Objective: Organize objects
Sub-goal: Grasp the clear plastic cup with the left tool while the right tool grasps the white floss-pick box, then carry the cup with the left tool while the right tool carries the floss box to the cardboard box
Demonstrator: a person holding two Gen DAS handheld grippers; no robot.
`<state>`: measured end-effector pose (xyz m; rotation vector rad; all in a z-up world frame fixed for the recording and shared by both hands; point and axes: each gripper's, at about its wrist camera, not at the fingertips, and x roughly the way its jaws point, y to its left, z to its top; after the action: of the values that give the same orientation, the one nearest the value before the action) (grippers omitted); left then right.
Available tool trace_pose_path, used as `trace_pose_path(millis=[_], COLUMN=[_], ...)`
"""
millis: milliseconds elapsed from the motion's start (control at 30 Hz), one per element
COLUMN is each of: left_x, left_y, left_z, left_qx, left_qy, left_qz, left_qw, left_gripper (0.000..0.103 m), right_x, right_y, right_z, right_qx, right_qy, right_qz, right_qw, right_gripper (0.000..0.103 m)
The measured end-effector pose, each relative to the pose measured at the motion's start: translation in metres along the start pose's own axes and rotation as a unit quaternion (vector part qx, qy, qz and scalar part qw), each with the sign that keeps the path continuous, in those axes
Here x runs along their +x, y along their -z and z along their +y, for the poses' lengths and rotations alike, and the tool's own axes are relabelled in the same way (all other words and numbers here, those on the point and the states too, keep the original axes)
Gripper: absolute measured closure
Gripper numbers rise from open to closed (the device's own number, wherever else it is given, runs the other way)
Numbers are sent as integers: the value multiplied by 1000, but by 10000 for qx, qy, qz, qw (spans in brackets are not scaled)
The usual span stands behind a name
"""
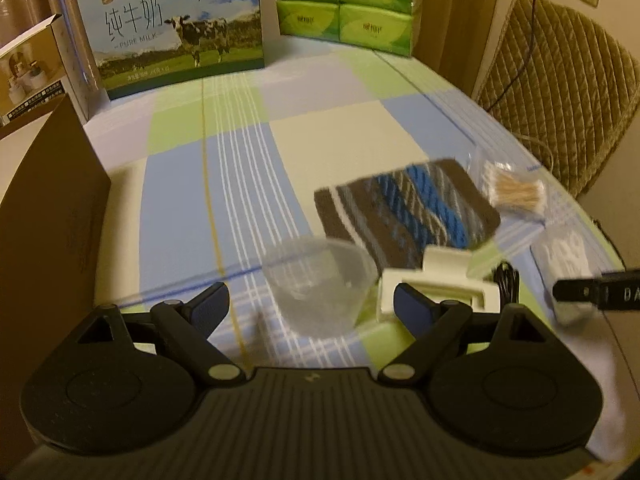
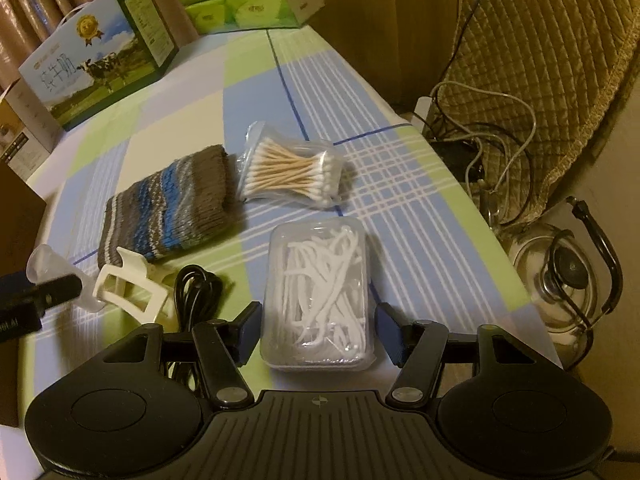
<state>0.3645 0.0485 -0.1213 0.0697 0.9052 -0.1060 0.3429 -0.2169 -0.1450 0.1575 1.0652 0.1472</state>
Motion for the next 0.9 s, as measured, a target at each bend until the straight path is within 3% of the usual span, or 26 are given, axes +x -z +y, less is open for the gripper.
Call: trace_pose_path(millis=[67, 200, 267, 433, 700, 800, 900], left_x=[4, 11, 12, 5, -12, -21, -26], left_y=[-3, -5, -4, 2, 17, 25, 32], left_z=[0, -1, -1, -1, 7, 7, 7], left_qx=[58, 118, 135, 254, 12, -23, -78], left_qy=[22, 163, 228, 117, 17, -23, -71], left_qz=[-12, 113, 130, 140, 297, 332, 364], left_qw=[10000, 9997, 9996, 9995, 9996, 9994, 9993], left_gripper=[23, 48, 55, 55, 55, 55, 55], right_x=[0, -2, -2, 1, 17, 20, 18], right_y=[0, -1, -2, -4, -7, -3, 1], right_z=[0, 1, 2, 5, 20, 27, 28], right_qx=[26, -22, -61, -212, -739, -1128, -1296], right_qy=[-3, 5, 4, 72, 396, 555, 457], right_qz=[-4, -54, -86, -87, -28, -5, 30], right_qw=[10000, 10000, 9999, 9997, 9965, 9921, 9905], right_gripper=[44, 44, 43, 42, 42, 47, 49])
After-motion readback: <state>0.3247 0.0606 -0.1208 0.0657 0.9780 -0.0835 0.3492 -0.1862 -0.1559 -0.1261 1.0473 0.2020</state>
